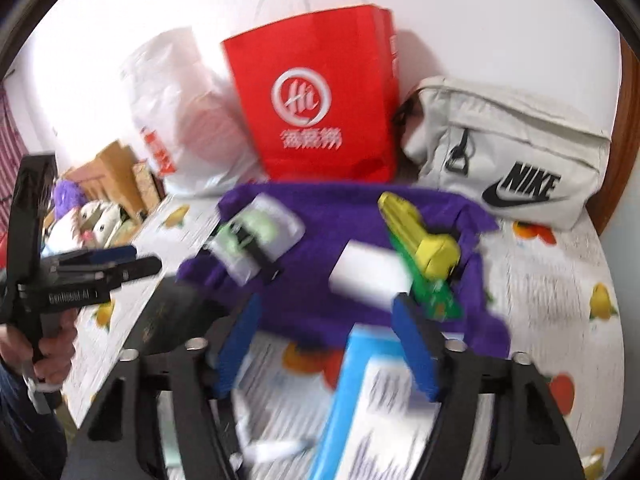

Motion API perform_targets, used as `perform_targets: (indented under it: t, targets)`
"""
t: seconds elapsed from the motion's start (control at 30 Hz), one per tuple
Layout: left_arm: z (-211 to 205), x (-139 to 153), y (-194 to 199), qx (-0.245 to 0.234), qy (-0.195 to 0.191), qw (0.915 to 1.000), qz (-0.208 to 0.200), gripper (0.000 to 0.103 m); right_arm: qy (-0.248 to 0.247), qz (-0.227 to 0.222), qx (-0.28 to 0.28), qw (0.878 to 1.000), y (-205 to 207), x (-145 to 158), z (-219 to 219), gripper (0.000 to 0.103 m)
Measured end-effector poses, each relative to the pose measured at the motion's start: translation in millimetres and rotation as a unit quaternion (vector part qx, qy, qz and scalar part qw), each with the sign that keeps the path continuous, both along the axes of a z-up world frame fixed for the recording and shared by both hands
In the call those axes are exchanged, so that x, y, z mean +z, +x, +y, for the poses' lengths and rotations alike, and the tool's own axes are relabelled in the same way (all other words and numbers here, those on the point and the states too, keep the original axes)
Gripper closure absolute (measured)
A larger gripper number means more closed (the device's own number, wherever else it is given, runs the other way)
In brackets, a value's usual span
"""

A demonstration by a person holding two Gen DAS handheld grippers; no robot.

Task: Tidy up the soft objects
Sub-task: 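Move both open grippers back toward the remaining pile on the bed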

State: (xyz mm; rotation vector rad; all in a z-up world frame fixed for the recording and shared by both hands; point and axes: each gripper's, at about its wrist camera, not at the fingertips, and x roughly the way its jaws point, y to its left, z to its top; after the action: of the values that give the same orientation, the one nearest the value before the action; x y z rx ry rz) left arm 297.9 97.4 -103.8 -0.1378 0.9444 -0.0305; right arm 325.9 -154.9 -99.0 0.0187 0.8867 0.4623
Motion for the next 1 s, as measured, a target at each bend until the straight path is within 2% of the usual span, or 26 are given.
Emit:
perform_targets:
  t: [0.27,0.4,0.53,0.73,0.83,0.9,0.97,1.0]
  targets:
    - [27.1,-13.2,-74.7,0.023,-0.016,0.9995,0.011,0.03,-0.013,0.014,0.03,0.999,-81.0,-19.9,14.4,0.041]
    - [33.2,-25.7,-103.1,0.028,-0.024,0.9991,0.022,0.03,-0.007,0.039,0.049,0.998,-116.1,-41.2,20.3,0.04]
    - [35.2,-43.3,-125.7,0.032,-0.026,0.9985,0.035,0.03,-0.005,0.052,0.052,0.997,-137.9,-62.6,26.7,0.04]
    - [33.4,-63.7,-149.4,0.025,-0.028,0.9981,0.05,0.03,-0.02,0.034,0.056,0.998,-158.5,-79.6,43.7,0.042]
    - [32.2,-71.9,-157.8,0.022,-0.028,0.9978,0.056,0.03,-0.044,0.011,0.062,0.997,-163.2,-85.3,56.2,0.049]
    - [30.4,-76.9,-160.8,0.02,-0.027,0.9975,0.062,0.03,-0.067,0.003,0.069,0.995,-164.0,-91.3,64.4,0.058]
    - [27.8,-82.9,-163.9,0.014,-0.024,0.9974,0.067,0.03,-0.088,-0.003,0.07,0.994,-164.4,-97.2,69.6,0.074]
    - [26.3,-85.4,-164.5,0.011,-0.023,0.9973,0.069,0.03,-0.098,-0.015,0.066,0.993,-166.1,-97.3,69.6,0.078]
